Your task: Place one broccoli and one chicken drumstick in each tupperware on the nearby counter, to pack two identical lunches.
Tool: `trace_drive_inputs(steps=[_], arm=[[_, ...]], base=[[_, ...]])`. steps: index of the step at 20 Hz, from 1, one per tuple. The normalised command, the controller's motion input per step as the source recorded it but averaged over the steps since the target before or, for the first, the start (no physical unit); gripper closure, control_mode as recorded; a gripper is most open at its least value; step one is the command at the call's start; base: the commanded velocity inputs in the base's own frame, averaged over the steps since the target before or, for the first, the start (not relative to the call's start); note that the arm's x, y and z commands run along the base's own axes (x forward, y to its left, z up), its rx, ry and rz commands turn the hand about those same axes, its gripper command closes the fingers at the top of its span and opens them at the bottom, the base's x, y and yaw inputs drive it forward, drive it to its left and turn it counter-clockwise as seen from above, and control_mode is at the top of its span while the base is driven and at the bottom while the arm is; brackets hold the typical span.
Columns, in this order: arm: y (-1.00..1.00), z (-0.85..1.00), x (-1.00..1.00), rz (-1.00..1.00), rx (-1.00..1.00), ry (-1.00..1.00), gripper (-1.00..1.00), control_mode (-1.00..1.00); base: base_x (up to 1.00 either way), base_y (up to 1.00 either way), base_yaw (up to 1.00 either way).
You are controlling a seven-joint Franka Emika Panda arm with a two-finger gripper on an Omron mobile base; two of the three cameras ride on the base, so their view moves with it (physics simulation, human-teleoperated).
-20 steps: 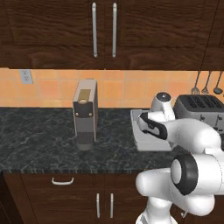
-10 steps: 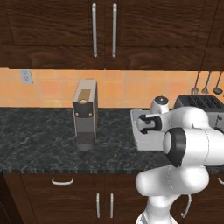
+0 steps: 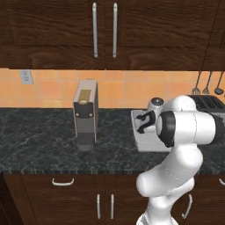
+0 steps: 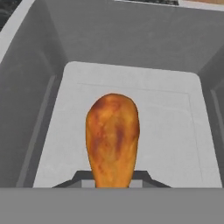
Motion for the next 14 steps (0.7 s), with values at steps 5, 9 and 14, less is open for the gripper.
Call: trace_drive_inputs(steps=[5, 9, 14], arm=[[0.0, -0.25, 0.27, 0.0, 0.0, 0.0, -1.0, -1.0], [-0.1, 0.4, -0.35, 0.0, 0.01, -0.04, -1.0, -1.0], [-0.03, 0.71, -0.82, 0.0, 0.0, -0.1, -1.0, -1.0]], base=[[0.0, 0.0, 0.0], [0.0, 0.0, 0.0], [0.0, 0.0, 0.0]])
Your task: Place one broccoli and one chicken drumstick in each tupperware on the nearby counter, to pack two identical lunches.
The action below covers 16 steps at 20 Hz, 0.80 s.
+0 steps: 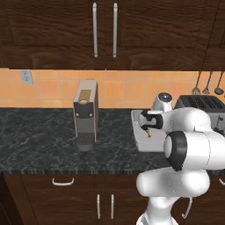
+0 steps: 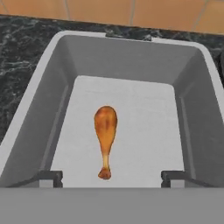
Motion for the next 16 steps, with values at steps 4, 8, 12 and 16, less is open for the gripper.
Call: trace_drive_inputs(steps=[4, 8, 12, 16], arm=[[0.01, 0.81, -1.0, 0.0, 0.0, -0.16, -1.0, -1.0], [0.28, 0.62, -1.0, 0.02, -0.01, -0.2, -1.0, -1.0], [0.39, 0.49, -0.99, 0.06, -0.04, -0.19, -1.0, -1.0], [0.29, 0.34, -0.99, 0.08, -0.03, -0.21, -1.0, -1.0]], base=[[0.0, 0.0, 0.0], [0.0, 0.0, 0.0], [0.0, 0.0, 0.0], [0.0, 0.0, 0.0]])
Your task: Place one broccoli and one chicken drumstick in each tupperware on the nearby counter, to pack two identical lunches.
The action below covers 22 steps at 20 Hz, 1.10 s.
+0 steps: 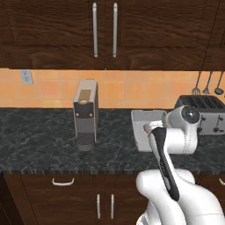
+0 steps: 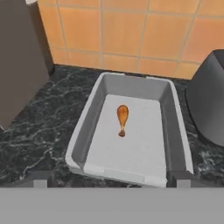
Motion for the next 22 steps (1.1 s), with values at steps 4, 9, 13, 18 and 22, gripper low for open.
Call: trace_drive_inputs(steps=[4, 9, 13, 18, 22], arm=[[0.11, 0.13, -1.0, 0.07, -0.01, -0.22, -1.0, -1.0], [0.0, 0.0, -0.2, 0.0, 0.0, -0.01, -1.0, 1.0], [0.0, 0.0, 0.0, 0.0, 0.0, 0.0, -1.0, 1.0], [0.0, 0.0, 0.0, 0.0, 0.0, 0.0, -1.0, 1.0], [0.0, 0.0, 0.0, 0.0, 0.0, 0.0, -1.0, 1.0]], base=[[0.0, 0.0, 0.0], [-0.8, -0.1, -0.14], [-0.95, -0.64, -0.36], [-0.42, -1.0, -0.34], [-0.26, -1.0, -0.26]])
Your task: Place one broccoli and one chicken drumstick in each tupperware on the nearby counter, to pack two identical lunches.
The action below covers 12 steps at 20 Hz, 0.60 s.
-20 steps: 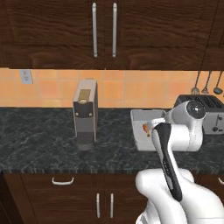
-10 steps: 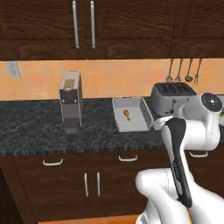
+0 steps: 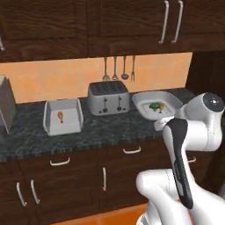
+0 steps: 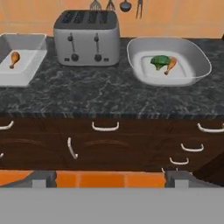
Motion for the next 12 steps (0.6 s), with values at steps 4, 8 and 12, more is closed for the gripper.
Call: trace_drive_inputs(steps=[4, 8, 12], arm=[[0.0, 0.0, 0.0, 0.0, 0.0, 0.0, -1.0, 1.0], [0.0, 0.0, 0.0, 0.0, 0.0, 0.0, -1.0, 1.0], [0.0, 0.0, 0.0, 0.0, 0.0, 0.0, -1.0, 1.0]], base=[[-0.32, -1.0, -0.25], [-0.18, -1.0, -0.23], [0.0, -1.0, -0.15]])
